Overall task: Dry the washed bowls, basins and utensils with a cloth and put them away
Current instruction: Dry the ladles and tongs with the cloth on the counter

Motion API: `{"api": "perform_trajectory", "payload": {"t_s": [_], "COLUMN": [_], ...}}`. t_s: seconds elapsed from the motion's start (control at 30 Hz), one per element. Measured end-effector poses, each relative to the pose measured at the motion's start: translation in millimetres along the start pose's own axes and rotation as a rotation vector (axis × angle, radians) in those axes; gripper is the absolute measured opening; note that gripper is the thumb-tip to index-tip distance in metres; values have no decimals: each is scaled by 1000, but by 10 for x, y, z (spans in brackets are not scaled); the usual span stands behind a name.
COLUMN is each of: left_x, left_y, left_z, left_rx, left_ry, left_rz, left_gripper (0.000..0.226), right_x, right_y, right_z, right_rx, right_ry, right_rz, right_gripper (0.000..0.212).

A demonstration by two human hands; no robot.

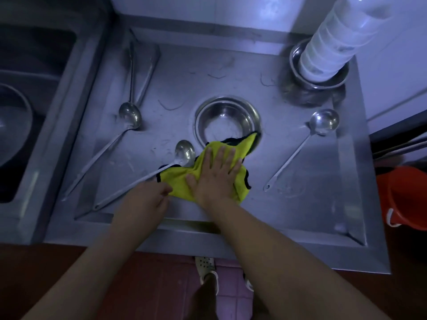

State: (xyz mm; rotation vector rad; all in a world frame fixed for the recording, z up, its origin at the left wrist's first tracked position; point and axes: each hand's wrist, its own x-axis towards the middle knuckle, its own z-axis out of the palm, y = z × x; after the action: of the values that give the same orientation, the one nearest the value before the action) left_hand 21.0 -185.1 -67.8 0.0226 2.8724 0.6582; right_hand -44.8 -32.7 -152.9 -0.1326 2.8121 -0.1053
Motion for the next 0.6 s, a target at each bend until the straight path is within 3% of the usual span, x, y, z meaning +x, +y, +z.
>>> {"api": "perform_trajectory", "payload": {"t_s": [0.2,0.33,0.4,0.5,0.6], "left_x": [21,132,196,295,371], "left_y": [-14,218,384,591,696], "left_z": [85,166,228,312,359], "left_rx": [-31,-61,-37,-52,-63], "left_ry": [-10,-97,-118,-141,-191], "left_rz": [-130,-87,-53,-11,42], "left_gripper": [21,38,32,28,27], "right_x": [-439,-842,-1041,-1446,-1744], "right_y": [170,614,960,1602,2277], "right_z": [232,247,175,88,-15], "right_rx": [16,49,72,72,-20], "right_ry": [62,-17,-33,-20,-16], "right_rz": [-251,-410,-447,-412,-242], "right_gripper": [77,65,58,54,63]}}
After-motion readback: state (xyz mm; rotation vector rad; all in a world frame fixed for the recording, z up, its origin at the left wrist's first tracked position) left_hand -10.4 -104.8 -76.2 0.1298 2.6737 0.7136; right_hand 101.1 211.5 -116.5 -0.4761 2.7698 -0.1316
